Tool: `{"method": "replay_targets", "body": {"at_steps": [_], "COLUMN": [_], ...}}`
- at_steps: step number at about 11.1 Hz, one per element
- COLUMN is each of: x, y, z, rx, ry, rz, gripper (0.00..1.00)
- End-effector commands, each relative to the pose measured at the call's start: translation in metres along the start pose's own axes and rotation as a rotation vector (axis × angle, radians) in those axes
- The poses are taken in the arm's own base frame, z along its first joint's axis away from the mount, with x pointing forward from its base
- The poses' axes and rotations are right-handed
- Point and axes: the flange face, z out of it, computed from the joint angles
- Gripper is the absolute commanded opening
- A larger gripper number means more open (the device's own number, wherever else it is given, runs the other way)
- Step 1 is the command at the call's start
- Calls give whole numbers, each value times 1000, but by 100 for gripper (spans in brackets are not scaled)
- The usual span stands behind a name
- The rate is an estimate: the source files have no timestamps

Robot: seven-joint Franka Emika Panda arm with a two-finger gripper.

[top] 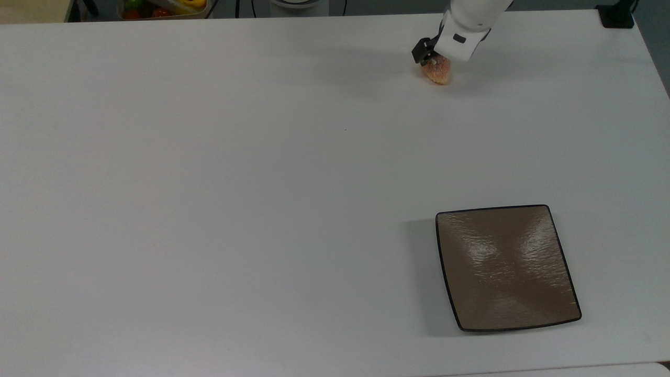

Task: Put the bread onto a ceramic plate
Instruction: 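Lower the gripper around the bread roll and close on it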

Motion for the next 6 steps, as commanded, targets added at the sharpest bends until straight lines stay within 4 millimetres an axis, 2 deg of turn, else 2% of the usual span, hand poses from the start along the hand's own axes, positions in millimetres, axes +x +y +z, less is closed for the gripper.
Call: {"method": "replay_targets", "body": {"at_steps": [1,3,6], "x": [-2,-1,-1], "y": [-3,-2,-2], "z": [4,3,3], "rx": [1,1,0], "ry": [13,14,15], "rz": [-4,-3,-4], "gripper": [54,27,25]}}
